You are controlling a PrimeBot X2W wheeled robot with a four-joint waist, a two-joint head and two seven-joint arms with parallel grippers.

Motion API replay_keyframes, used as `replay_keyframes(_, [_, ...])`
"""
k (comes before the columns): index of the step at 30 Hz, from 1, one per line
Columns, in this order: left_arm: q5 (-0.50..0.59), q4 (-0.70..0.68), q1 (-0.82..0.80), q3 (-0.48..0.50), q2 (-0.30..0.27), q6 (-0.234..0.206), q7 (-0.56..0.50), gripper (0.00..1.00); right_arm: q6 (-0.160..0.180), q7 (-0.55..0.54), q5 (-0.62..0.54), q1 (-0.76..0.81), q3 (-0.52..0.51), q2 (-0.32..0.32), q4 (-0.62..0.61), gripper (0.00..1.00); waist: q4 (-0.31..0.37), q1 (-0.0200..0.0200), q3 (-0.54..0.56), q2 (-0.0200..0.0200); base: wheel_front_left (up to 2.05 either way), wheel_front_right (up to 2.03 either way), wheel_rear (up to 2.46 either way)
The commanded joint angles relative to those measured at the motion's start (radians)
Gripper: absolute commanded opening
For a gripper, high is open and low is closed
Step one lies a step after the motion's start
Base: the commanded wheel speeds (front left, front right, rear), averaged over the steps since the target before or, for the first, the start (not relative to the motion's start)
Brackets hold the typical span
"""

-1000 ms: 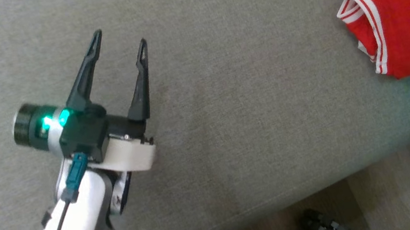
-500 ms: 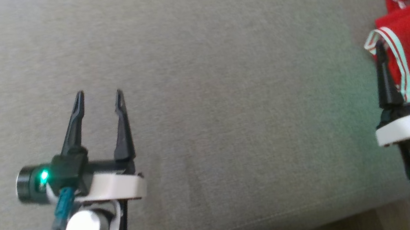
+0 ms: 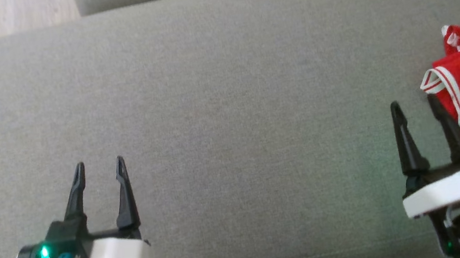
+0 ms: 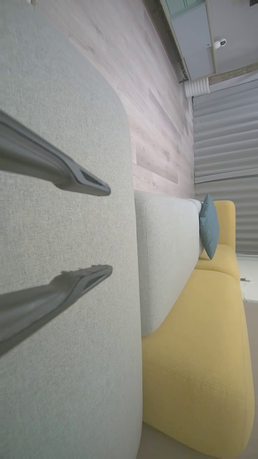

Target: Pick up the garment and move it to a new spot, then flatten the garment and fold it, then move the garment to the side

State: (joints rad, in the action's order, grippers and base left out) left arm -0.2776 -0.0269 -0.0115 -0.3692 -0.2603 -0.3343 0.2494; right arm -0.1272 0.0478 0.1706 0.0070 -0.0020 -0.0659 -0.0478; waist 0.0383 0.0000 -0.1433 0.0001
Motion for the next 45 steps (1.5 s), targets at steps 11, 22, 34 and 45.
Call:
replay_keyframes(11, [-0.031, -0.014, 0.06, 0.047, -0.04, 0.0, 0.005, 1.0, -0.003, -0.041, 0.009, 0.08, 0.041, 0.014, -0.078, 1.0, -0.003, 0.0, 0.117, -0.0001, 0.0, 0.0, 0.0])
replay_keyframes(22, [-0.043, -0.007, 0.091, 0.04, -0.048, -0.001, 0.002, 1.0, -0.003, -0.064, 0.014, 0.12, 0.052, 0.015, -0.102, 1.0, -0.005, 0.0, 0.15, -0.0001, 0.0, 0.0, 0.0])
replay_keyframes(34, [-0.046, 0.006, 0.088, 0.03, -0.056, -0.002, -0.006, 1.0, -0.003, -0.068, 0.021, 0.123, 0.05, 0.016, -0.105, 1.0, -0.005, 0.0, 0.152, -0.0001, 0.0, 0.0, 0.0])
replay_keyframes(45, [-0.044, 0.034, 0.115, -0.009, -0.039, 0.0, -0.01, 0.0, 0.0, -0.067, 0.023, 0.149, 0.027, 0.021, -0.066, 0.0, -0.007, 0.0, 0.147, -0.0001, 0.0, 0.0, 0.0])
